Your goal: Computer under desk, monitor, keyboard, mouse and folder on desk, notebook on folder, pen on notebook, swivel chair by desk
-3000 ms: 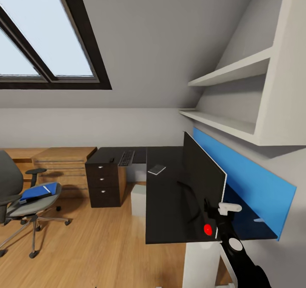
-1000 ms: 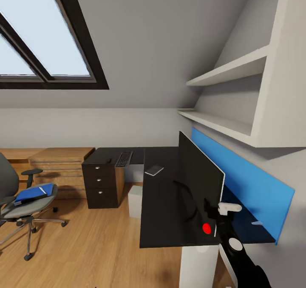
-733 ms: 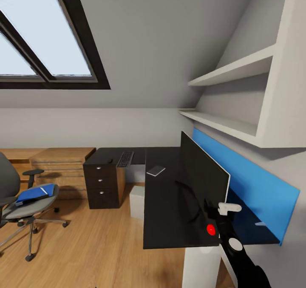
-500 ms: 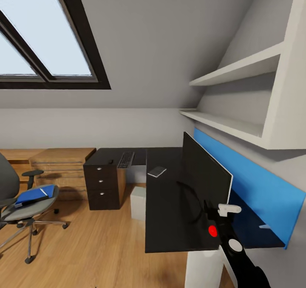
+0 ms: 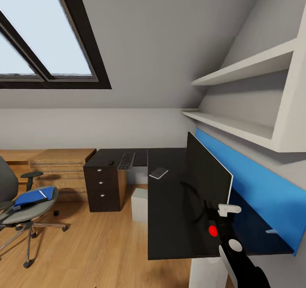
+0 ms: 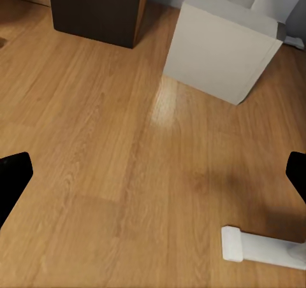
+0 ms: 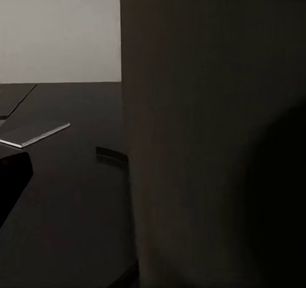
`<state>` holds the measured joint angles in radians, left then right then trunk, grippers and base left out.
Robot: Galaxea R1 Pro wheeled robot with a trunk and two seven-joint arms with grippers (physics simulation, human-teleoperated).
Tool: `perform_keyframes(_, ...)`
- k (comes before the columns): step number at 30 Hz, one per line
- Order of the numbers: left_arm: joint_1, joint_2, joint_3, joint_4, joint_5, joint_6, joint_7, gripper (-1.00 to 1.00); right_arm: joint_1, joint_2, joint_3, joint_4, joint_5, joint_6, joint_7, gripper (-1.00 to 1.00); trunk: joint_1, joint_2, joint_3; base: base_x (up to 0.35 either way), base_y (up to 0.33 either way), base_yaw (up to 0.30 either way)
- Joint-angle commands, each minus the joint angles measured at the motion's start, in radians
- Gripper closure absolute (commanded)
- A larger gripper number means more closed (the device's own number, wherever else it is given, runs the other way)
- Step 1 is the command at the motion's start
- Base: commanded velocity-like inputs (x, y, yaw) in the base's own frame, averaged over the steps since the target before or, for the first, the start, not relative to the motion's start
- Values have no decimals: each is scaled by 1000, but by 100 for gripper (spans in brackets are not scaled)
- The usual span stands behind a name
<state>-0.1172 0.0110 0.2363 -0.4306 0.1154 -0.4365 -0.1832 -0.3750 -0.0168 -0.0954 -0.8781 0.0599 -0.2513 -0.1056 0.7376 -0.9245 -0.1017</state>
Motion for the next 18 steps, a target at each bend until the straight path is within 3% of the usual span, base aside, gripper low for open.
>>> perform_keyframes(1, -1, 0, 3, 1, 10, -1, -10, -100, -1, 0, 0, 1, 6, -2, -5, -100, 0, -1, -2, 7, 1, 0)
perform_keyframes(10, -1, 0, 3, 1, 10, -1, -10, -100, -1, 0, 0, 1, 6, -2, -5, -100, 0, -1, -2, 50, -122, 0)
perform_keyframes(18, -1, 0, 3, 1, 11, -1, -10, -100, -1, 0, 0, 1, 6, -2, -5, -100, 0, -1, -2, 7, -23, 0)
